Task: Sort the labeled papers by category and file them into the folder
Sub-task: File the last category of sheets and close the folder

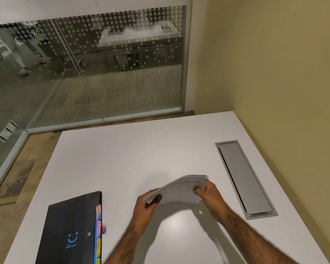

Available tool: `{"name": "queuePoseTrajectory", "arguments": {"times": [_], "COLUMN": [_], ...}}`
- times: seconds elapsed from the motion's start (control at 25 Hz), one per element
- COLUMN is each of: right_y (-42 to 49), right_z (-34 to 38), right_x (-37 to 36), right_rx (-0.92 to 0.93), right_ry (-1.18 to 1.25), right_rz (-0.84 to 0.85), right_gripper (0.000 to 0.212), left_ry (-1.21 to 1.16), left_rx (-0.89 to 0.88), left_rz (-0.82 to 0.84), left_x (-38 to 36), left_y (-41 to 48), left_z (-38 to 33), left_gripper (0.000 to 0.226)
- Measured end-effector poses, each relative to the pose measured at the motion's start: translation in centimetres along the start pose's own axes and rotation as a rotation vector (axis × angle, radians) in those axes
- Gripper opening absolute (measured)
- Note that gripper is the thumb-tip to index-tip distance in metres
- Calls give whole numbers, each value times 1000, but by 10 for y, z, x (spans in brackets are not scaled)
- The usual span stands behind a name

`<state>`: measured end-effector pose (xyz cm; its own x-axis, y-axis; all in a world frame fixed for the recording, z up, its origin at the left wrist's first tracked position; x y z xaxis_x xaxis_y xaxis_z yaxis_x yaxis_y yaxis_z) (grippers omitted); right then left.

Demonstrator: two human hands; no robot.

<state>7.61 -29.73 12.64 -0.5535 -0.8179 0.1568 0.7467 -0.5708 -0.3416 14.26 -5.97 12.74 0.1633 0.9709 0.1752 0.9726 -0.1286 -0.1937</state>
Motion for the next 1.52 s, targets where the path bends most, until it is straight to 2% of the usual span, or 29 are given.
{"name": "queuePoseTrajectory", "arguments": {"times": [0.28,0.4,0.44,0.56,0.72,0.96,1.08,1.12,1.32,1.44,1.52], "right_y": [0,0,0,1,0,3,3,3,-7,-18,-27], "right_z": [-11,-20,-19,-19,-17,-24,-24,-22,-23,-28,-32], "right_x": [-7,-11,-10,-11,-10,-14,-14,-17,-56,-87,-100], "right_rx": [52,54,70,85,60,15,19,21,-31,-47,-68], "right_ry": [-103,-170,-175,-179,-166,-193,-202,-211,-233,-216,-229], "right_rz": [-53,-43,-55,-63,-88,-48,-53,-34,55,58,63], "right_gripper": [34,35,36,36,34,37,31,29,10,10,9], "left_ry": [-19,4,23,23,66,94,120,118,3,126,328], "left_rx": [7,32,25,43,33,60,90,105,194,248,266], "left_rz": [-17,-18,-19,-37,-70,-90,-144,-146,-159,-321,-428], "left_x": [2,2,2,3,2,3,10,13,62,119,166], "left_y": [3,0,1,1,0,5,10,12,19,21,14], "left_z": [-1,6,8,11,7,13,10,5,-9,18,42], "left_gripper": [22,9,14,9,24,18,6,10,13,27,24]}}
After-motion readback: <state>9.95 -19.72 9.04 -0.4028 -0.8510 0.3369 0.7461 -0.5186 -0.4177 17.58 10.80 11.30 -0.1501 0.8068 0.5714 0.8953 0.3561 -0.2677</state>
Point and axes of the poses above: each hand's wrist, its own y-axis towards the middle knuckle, its own x-axis out of the back of the hand, z = x × y, the point moved 7 cm from there along y, towards the middle knuckle, and after that the axes turned 12 degrees about -z, right-handed, at the moved point
